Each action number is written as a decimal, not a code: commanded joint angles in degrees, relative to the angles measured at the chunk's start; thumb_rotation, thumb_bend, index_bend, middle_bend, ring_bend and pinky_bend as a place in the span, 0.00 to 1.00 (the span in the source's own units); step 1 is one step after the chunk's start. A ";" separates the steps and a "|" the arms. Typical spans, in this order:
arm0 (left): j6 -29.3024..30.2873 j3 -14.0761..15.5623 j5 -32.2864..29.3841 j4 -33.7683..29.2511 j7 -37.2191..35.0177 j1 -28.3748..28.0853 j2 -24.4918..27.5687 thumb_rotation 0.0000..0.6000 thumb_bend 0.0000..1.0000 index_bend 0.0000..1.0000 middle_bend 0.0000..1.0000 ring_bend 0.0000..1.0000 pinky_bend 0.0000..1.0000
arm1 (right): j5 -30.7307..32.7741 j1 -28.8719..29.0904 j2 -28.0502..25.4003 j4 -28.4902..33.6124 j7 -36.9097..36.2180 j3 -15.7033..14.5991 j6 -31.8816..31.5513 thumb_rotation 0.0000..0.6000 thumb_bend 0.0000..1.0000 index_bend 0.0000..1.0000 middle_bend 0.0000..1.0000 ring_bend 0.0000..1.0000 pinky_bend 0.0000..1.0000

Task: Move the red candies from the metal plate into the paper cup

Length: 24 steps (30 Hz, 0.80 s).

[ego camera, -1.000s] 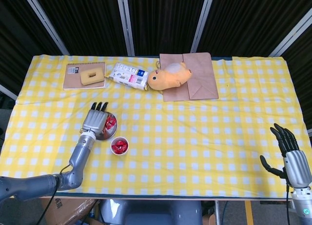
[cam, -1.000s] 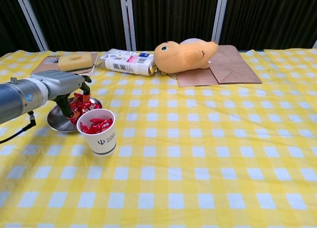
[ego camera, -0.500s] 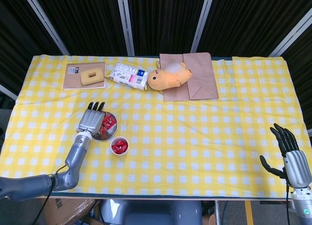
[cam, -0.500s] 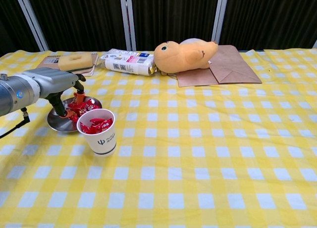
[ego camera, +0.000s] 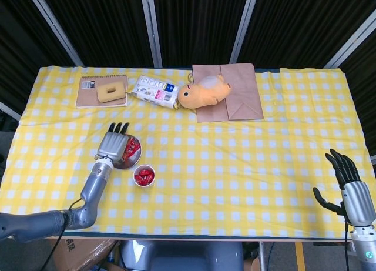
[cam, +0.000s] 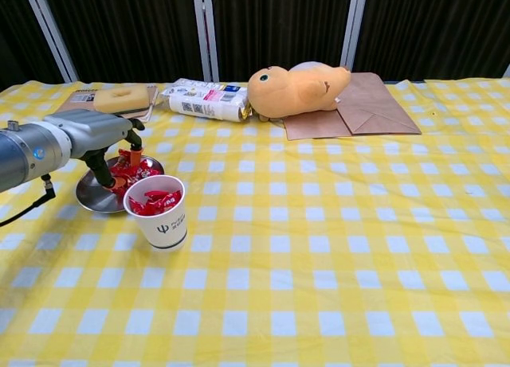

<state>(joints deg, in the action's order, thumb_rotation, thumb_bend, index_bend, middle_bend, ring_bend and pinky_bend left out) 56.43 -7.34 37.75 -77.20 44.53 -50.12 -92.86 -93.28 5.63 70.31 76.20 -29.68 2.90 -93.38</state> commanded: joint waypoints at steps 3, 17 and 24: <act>-0.48 -0.13 -0.59 0.80 -0.02 -0.14 -0.49 1.00 0.37 0.40 0.00 0.00 0.00 | -0.04 0.01 -0.03 -0.03 -0.21 -0.01 -0.01 1.00 0.42 0.00 0.00 0.00 0.00; -1.30 0.14 -0.61 2.51 -0.67 -0.01 -1.89 1.00 0.41 0.44 0.00 0.00 0.00 | 0.06 0.06 -0.01 0.02 -0.23 -0.02 0.24 1.00 0.42 0.00 0.00 0.00 0.00; -0.79 0.13 1.03 2.66 -1.85 0.36 -2.34 1.00 0.53 0.49 0.01 0.00 0.00 | 0.03 0.06 -0.01 0.01 -0.28 -0.05 0.28 1.00 0.42 0.00 0.00 0.00 0.00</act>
<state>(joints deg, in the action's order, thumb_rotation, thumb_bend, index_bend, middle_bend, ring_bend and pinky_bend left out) 55.52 -7.20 38.63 -74.52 42.82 -49.84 -95.16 -93.25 5.69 70.30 76.20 -29.96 2.85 -93.10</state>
